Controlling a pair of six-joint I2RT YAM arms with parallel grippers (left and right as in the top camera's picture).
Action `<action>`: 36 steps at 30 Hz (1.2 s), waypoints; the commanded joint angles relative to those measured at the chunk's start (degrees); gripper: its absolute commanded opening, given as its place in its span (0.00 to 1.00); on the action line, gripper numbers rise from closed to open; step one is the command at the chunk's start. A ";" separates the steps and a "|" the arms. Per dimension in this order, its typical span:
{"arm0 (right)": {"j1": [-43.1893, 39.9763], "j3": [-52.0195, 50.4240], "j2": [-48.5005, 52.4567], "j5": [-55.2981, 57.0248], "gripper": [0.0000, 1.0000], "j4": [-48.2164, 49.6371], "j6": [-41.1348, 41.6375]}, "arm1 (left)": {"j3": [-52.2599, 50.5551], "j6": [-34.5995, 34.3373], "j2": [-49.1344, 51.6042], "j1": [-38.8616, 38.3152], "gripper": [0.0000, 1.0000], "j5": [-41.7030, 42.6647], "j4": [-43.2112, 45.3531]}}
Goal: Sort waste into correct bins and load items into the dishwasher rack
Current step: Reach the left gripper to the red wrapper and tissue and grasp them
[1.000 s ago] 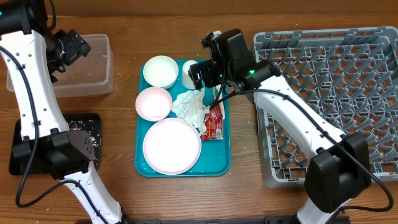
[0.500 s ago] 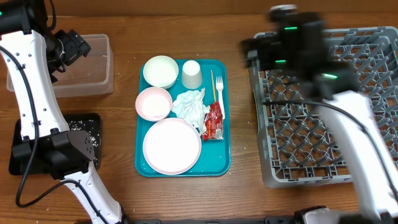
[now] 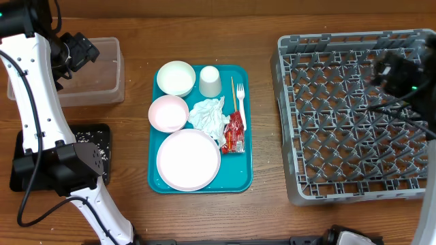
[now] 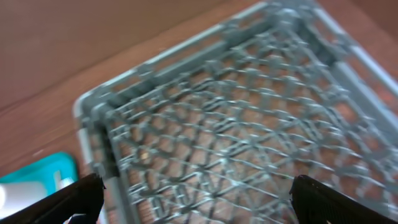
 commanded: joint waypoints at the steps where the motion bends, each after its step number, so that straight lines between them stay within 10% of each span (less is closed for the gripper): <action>1: -1.90 0.90 0.50 1.49 1.00 0.00 -0.24 | 1.11 0.94 -1.18 0.09 1.00 0.46 -0.13; 6: -2.01 0.90 0.50 1.49 1.00 0.00 -0.24 | 1.11 0.85 -1.18 0.09 1.00 4.22 -0.15; 13: -2.01 0.90 0.50 1.49 1.00 0.00 -0.24 | -1.77 27.47 -1.18 -3.80 1.00 42.84 -0.15; 29: -2.01 0.90 0.50 1.49 1.00 0.00 -0.24 | -9.64 15.78 -1.05 -38.29 1.00 5.42 -0.13; 36: -2.01 0.90 0.50 1.49 1.00 0.00 -0.24 | -19.91 16.39 -1.03 -47.30 1.00 2.45 3.69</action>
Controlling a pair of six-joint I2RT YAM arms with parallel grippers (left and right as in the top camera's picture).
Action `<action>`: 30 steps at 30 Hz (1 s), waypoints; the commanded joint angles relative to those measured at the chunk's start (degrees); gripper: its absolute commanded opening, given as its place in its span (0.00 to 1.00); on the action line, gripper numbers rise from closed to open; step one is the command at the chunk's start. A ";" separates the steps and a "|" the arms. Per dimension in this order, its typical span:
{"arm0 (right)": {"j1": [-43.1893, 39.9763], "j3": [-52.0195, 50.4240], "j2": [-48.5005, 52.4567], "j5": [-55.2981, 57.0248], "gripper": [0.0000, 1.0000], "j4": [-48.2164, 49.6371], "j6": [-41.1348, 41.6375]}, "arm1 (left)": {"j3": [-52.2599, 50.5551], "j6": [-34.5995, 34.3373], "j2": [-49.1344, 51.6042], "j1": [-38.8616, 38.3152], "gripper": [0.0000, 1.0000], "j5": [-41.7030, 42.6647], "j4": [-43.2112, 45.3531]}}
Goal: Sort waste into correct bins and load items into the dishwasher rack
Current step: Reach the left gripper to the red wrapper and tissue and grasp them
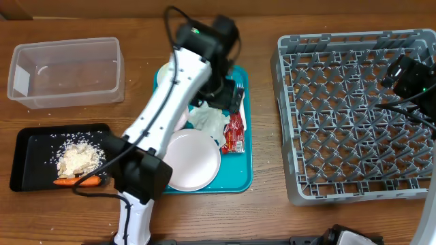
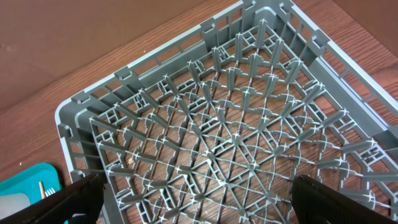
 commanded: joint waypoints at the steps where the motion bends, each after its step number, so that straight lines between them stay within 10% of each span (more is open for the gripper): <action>1: 0.00 0.90 0.04 0.57 1.00 0.17 -0.22 | -6.67 -0.68 -1.03 -2.95 1.00 -4.42 3.63; 30: 0.00 0.90 0.04 0.57 1.00 0.17 -0.22 | -35.85 3.93 -1.03 -3.87 0.77 -15.06 37.29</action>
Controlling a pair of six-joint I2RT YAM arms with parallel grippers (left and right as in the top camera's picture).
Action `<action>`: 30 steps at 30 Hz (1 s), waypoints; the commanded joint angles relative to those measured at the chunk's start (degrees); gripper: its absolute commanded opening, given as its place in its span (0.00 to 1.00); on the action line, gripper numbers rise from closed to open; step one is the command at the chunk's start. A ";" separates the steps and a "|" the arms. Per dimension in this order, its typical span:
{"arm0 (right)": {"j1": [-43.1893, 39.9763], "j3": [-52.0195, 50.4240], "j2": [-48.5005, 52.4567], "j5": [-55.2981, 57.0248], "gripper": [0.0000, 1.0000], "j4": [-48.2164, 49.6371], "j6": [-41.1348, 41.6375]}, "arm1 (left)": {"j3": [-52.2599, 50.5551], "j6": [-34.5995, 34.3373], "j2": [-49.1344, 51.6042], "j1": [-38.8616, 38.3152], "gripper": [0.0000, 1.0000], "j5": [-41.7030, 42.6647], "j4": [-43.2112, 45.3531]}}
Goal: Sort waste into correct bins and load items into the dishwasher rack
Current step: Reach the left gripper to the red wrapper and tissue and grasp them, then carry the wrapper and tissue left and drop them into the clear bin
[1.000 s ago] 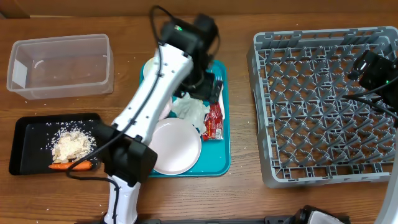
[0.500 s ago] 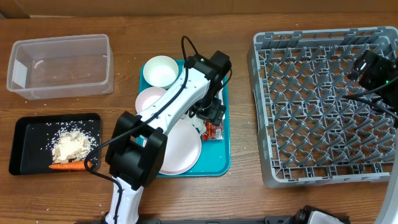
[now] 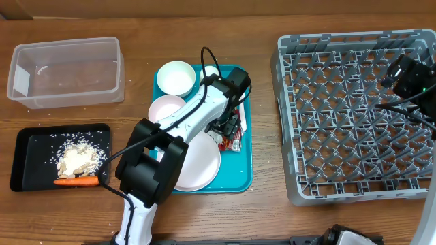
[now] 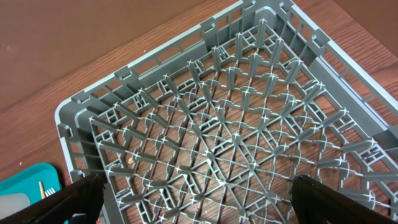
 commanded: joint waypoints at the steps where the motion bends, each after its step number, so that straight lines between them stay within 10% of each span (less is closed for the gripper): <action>1: 0.00 0.87 0.04 0.55 1.00 0.26 -0.24 | -0.98 -0.79 -1.03 0.24 0.72 -2.03 1.51; 10: 0.00 0.90 0.04 0.55 1.00 0.26 -0.24 | 0.02 -2.38 -1.05 0.22 0.06 -1.99 -0.22; 30: 0.00 0.90 0.04 0.55 1.00 0.26 -0.24 | 32.46 -5.03 -1.75 0.92 0.04 1.51 -24.44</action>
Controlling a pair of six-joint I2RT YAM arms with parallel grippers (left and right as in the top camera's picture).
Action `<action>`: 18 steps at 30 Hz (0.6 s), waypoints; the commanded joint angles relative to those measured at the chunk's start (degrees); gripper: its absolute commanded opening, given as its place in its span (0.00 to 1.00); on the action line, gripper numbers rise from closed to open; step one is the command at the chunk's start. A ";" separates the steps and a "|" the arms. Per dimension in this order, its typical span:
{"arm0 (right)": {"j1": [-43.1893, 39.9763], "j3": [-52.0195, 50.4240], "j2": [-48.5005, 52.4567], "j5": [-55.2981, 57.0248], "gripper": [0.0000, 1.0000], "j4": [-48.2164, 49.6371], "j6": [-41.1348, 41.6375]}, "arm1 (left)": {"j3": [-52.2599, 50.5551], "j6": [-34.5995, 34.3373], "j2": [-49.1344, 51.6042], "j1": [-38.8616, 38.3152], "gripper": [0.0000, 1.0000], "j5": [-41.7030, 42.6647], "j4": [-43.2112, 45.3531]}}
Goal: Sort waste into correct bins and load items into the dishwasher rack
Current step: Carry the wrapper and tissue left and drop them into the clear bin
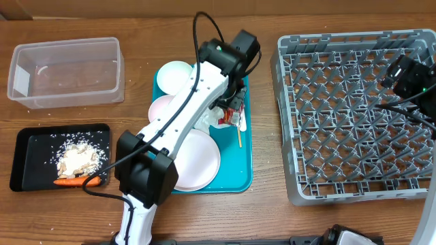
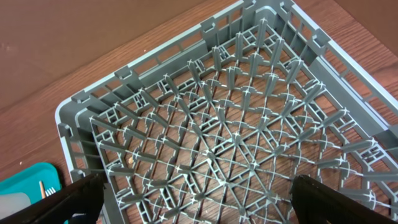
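Note:
The teal tray [image 1: 235, 173] holds a white bowl [image 1: 172, 73], a pink bowl [image 1: 158, 109], a white plate [image 1: 194, 160], a crumpled tissue [image 1: 210, 122] and a wooden stick [image 1: 240, 134]. My left gripper [image 1: 235, 103] hangs over the tray's upper right, shut on the red packet [image 1: 236, 102], which is raised off the tray. The arm hides the cup and the fork. My right gripper [image 1: 407, 73] hovers open over the grey dishwasher rack [image 1: 354, 116], its fingers wide apart above the rack's grid [image 2: 236, 124] with nothing between them.
A clear plastic bin [image 1: 66, 71] stands at the far left. In front of it lies a black tray [image 1: 30, 146] with rice scraps and a carrot piece. The teal tray's corner [image 2: 25, 186] shows at the right wrist view's lower left.
My left gripper was down on the red packet beside the tissue. Now it is higher and nearer the tray's top right, with the packet in it. The wooden stick lies lower on the tray. The right arm is unchanged.
First my left arm was at the far left by the clear bin, the tray's items untouched. Then it reached over the tray's top, then sat low on the red packet. Now it holds the packet lifted. My right gripper stayed open above the rack throughout.

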 commanded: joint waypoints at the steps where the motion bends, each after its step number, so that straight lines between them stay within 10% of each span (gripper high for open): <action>1: 0.00 0.90 0.04 0.57 1.00 0.31 -0.26 | 7.28 -2.82 -1.68 1.55 0.04 -1.95 -4.33; 18: 0.00 0.90 0.04 0.57 1.00 0.31 -0.26 | 13.86 -16.83 -1.09 35.26 0.04 -6.21 4.42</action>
